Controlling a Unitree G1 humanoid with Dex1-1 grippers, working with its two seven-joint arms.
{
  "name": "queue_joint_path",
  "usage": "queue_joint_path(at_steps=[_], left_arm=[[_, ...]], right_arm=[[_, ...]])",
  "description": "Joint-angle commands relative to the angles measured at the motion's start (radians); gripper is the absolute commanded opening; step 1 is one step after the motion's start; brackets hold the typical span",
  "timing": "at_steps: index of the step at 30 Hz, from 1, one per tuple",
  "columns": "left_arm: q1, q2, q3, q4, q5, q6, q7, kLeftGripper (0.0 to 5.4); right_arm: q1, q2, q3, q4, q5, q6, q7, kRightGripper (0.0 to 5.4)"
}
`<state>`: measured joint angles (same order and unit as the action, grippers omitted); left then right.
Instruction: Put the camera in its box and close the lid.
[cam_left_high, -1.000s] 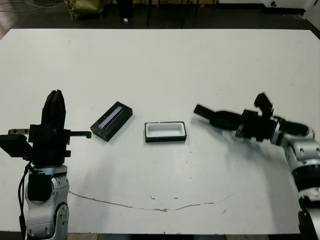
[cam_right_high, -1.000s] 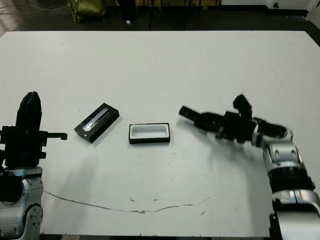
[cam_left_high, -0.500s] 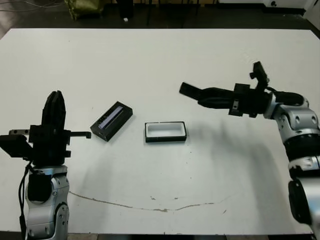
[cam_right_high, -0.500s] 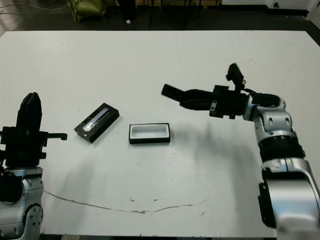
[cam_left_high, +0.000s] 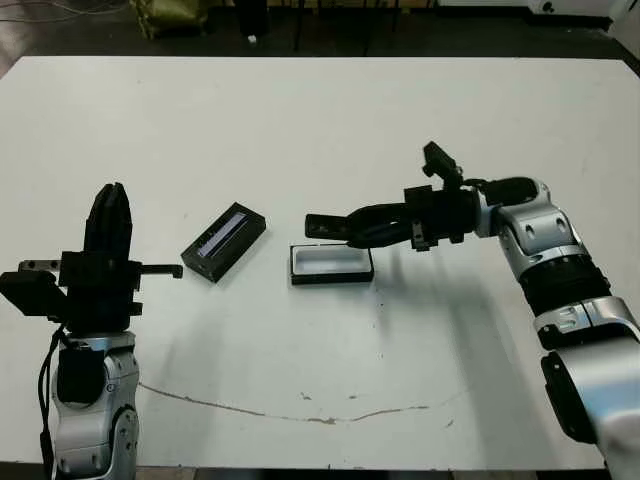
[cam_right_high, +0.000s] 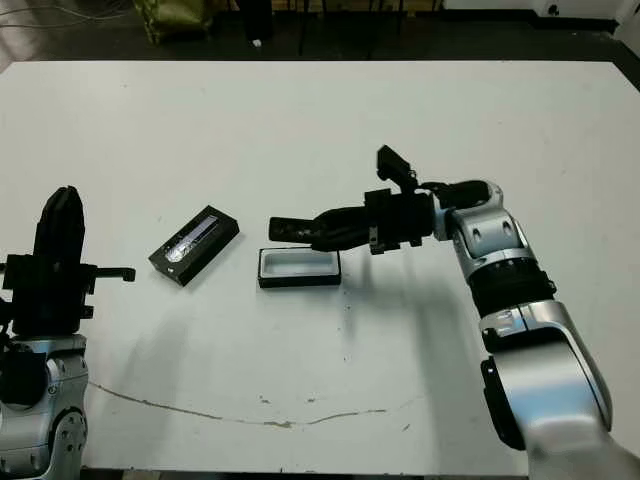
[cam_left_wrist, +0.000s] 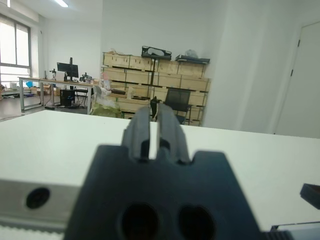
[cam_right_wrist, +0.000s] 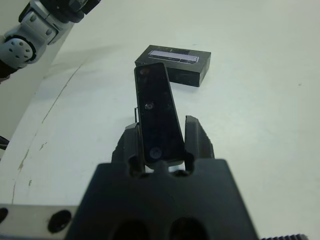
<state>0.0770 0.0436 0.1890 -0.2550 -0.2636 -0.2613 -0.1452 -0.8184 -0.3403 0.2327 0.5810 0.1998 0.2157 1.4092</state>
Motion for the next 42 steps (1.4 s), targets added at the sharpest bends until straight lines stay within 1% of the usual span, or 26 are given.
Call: queue_joint_path(at_steps=[1, 5, 8, 11, 15, 19, 23, 30, 33, 37, 42], left_arm=[[0.015, 0.003, -0.005, 0.011, 0.004, 0.0, -0.004, 0.0], [0.011, 0.006, -0.003, 0.018, 0.001, -0.007, -0.011, 0.0], [0.008, 0.004, -0.003, 0.026, 0.013, -0.02, -0.008, 0.0], [0.008, 0.003, -0.006, 0.027, 0.021, -0.024, -0.004, 0.0], [0.008, 0.001, -0.008, 0.026, 0.029, -0.022, 0.001, 0.0], [0.0, 0.007, -0.007, 0.049, 0.031, -0.05, -0.01, 0.0], [0.005, 0.002, -0.012, 0.035, 0.031, -0.032, 0.003, 0.0], [0.008, 0.003, -0.015, 0.033, 0.027, -0.04, 0.0, 0.0], [0.008, 0.004, -0.015, 0.035, 0.021, -0.043, -0.005, 0.0], [0.007, 0.002, -0.014, 0.043, 0.033, -0.058, -0.001, 0.0], [0.015, -0.003, -0.017, 0.026, 0.029, -0.036, 0.011, 0.0]], right_arm=[[0.057, 0.005, 0.015, -0.052, -0.013, 0.023, -0.033, 0.38], [0.079, -0.007, 0.019, -0.089, -0.016, 0.044, -0.052, 0.38], [0.08, -0.015, 0.022, -0.099, -0.02, 0.075, -0.058, 0.38], [0.085, -0.023, 0.022, -0.111, -0.028, 0.059, -0.062, 0.38], [0.079, -0.036, 0.027, -0.124, -0.039, 0.065, -0.066, 0.38], [0.06, -0.038, 0.032, -0.112, -0.044, 0.059, -0.058, 0.38], [0.033, -0.044, 0.049, -0.109, -0.067, 0.056, -0.057, 0.38], [0.001, -0.038, 0.073, -0.11, -0.079, 0.076, -0.048, 0.38], [-0.006, -0.034, 0.081, -0.111, -0.079, 0.062, -0.051, 0.38], [-0.022, -0.031, 0.1, -0.104, -0.085, 0.086, -0.046, 0.38], [-0.035, -0.031, 0.116, -0.102, -0.094, 0.081, -0.039, 0.38]])
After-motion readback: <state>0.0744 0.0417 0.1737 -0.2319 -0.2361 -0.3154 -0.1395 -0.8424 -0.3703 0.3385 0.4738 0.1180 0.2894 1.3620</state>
